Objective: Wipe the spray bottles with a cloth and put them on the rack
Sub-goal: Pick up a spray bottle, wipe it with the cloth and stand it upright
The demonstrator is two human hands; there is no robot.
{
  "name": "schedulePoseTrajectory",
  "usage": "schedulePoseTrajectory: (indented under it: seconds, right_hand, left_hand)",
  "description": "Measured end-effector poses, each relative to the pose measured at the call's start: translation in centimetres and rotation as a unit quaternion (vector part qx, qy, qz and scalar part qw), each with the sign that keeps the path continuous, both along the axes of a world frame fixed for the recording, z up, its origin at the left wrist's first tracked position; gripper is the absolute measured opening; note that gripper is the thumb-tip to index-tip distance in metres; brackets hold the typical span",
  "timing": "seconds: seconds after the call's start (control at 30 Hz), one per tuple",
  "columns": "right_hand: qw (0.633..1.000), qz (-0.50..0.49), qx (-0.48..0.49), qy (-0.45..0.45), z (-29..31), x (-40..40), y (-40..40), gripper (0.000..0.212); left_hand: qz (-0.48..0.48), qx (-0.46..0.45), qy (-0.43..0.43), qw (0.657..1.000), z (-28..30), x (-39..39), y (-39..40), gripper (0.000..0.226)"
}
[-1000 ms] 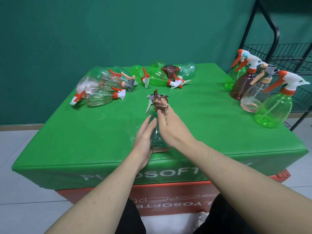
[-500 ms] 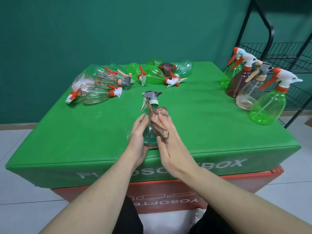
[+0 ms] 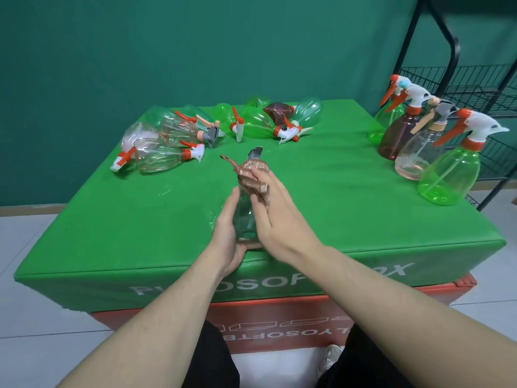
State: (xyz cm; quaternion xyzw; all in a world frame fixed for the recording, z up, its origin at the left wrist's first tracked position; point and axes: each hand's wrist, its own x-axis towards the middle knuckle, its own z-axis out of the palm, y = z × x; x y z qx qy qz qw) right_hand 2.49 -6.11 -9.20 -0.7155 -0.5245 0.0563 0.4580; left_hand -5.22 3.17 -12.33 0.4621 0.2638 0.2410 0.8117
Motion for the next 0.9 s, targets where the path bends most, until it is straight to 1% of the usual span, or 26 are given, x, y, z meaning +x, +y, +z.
schedulePoseTrajectory:
  seconds: [0.1, 0.2, 0.27, 0.4, 0.5, 0.6, 0.77, 0.9]
  right_hand:
    - [0.999, -0.014, -0.015, 0.027, 1.7, 0.8, 1.2, 0.042]
    - [0.991, -0.030, -0.084, 0.104, 2.5, 1.6, 1.8, 0.041]
    - [0.986, -0.038, -0.102, 0.126, 2.5, 1.8, 2.1, 0.042]
    - [0.993, -0.062, -0.061, 0.083, 1.4, 1.0, 1.7, 0.036]
    - [0.998, -0.051, -0.025, 0.020, 0.3, 0.2, 1.0, 0.046]
    - [0.999, -0.039, -0.009, -0.018, -0.8, -0.1, 0.3, 0.053]
    - [0.995, -0.030, -0.041, -0.082, -2.7, -0.7, -1.2, 0.063]
    - [0.990, -0.012, -0.071, -0.124, -3.4, -1.7, -2.7, 0.067]
  left_hand:
    - [-0.017, 0.005, 0.028, 0.999, -0.1, 0.0, 0.0, 0.049]
    - [-0.015, 0.020, 0.047, 0.999, -0.1, 0.2, 0.0, 0.053]
    - [-0.009, 0.024, 0.047, 0.999, 0.0, 0.2, -0.1, 0.053]
    - [0.001, 0.003, 0.030, 1.000, 0.1, 0.1, -0.1, 0.050]
    - [0.013, -0.001, 0.021, 1.000, 0.1, 0.0, -0.1, 0.045]
    - [0.019, 0.002, 0.015, 1.000, 0.0, 0.1, -0.2, 0.042]
    - [0.024, -0.005, 0.004, 1.000, 0.0, 0.2, -0.5, 0.044]
    - [0.026, -0.010, 0.003, 1.000, 0.2, 0.2, -0.7, 0.045]
